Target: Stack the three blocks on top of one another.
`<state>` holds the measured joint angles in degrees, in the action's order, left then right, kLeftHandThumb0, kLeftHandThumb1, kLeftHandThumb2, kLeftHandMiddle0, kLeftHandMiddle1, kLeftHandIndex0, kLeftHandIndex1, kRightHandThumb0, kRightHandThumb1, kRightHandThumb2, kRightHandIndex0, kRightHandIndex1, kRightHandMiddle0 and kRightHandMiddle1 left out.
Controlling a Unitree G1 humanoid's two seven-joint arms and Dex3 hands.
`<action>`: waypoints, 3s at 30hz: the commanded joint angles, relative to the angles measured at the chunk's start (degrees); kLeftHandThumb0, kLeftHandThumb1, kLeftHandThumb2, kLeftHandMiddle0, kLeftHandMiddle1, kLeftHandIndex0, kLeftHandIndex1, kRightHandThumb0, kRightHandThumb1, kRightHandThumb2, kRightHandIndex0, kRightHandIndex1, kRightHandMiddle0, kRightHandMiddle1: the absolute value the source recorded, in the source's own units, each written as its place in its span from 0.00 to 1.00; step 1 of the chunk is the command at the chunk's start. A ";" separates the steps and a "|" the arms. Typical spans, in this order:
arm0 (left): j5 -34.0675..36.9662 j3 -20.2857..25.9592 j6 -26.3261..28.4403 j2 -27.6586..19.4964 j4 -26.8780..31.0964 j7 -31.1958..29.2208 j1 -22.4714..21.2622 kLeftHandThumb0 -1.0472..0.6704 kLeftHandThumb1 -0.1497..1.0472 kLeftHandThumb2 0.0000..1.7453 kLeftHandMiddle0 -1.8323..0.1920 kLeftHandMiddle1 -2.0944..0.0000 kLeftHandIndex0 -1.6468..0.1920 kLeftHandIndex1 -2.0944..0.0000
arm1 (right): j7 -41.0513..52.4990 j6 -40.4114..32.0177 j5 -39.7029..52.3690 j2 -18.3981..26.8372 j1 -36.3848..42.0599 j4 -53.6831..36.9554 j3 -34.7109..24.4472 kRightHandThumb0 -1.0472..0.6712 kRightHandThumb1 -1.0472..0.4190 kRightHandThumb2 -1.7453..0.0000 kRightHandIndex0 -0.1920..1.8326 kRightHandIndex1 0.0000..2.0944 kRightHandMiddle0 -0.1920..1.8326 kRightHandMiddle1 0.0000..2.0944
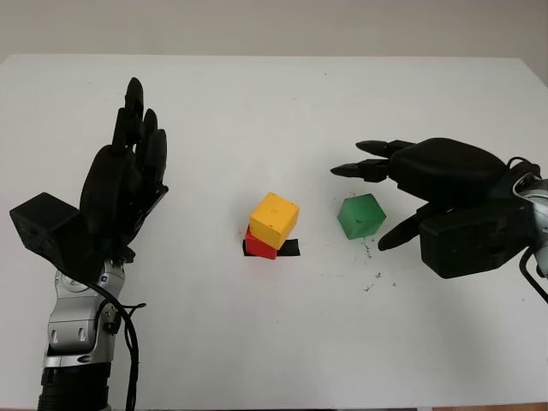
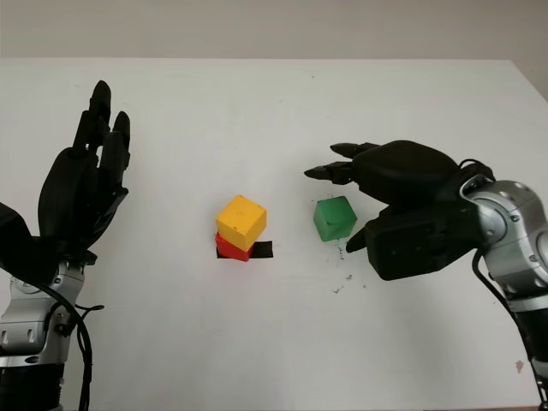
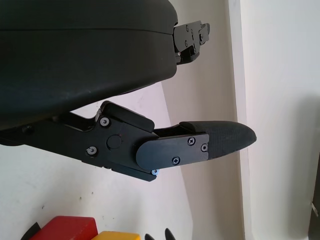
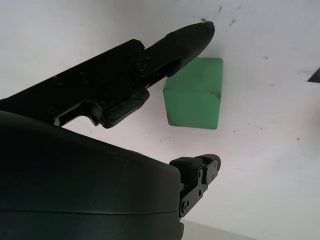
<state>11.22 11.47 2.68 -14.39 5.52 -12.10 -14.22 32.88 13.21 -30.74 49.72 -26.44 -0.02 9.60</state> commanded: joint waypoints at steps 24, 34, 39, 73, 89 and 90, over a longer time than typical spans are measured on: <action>-6.10 -2.62 -3.01 -0.43 -0.83 1.15 0.00 0.15 1.00 0.23 1.00 1.00 1.00 1.00 | -13.26 7.07 -10.56 -1.76 -0.41 7.19 2.66 0.35 0.08 0.97 0.28 0.04 0.38 0.35; -6.71 -2.70 -3.52 -0.47 -1.31 0.93 -0.15 0.15 1.00 0.23 1.00 1.00 1.00 1.00 | -12.16 5.53 -5.78 -2.63 -0.30 7.21 0.76 0.39 0.06 0.97 0.32 0.03 0.34 0.56; -6.64 -2.86 -3.61 -0.39 -1.75 0.71 -0.20 0.16 1.00 0.23 1.00 1.00 1.00 1.00 | -10.42 5.48 0.83 -3.62 -0.67 8.69 -0.71 0.39 0.06 0.97 0.31 0.03 0.32 0.58; -5.07 -1.76 -4.08 0.26 -1.80 1.36 0.81 0.18 1.00 0.33 1.00 1.00 1.00 1.00 | 4.26 -15.10 40.40 -16.88 -16.30 11.80 -12.24 0.39 0.06 0.97 0.27 0.00 0.24 0.79; -4.89 -1.62 -2.59 0.14 -0.92 1.70 1.12 0.19 1.00 0.33 1.00 1.00 1.00 1.00 | 3.52 -32.89 45.09 -25.12 -8.50 3.40 -9.30 0.33 0.04 0.97 0.22 0.01 0.19 0.82; -4.84 -1.58 -2.44 0.11 -0.93 1.68 1.11 0.19 1.00 0.33 1.00 1.00 1.00 1.00 | 3.92 -33.15 45.11 -25.34 -8.30 3.63 -8.97 0.33 0.04 0.97 0.22 0.01 0.20 0.82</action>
<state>5.93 9.54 -0.01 -14.13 3.67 -10.62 -13.53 36.43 -19.58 13.93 24.65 -34.97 4.12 0.44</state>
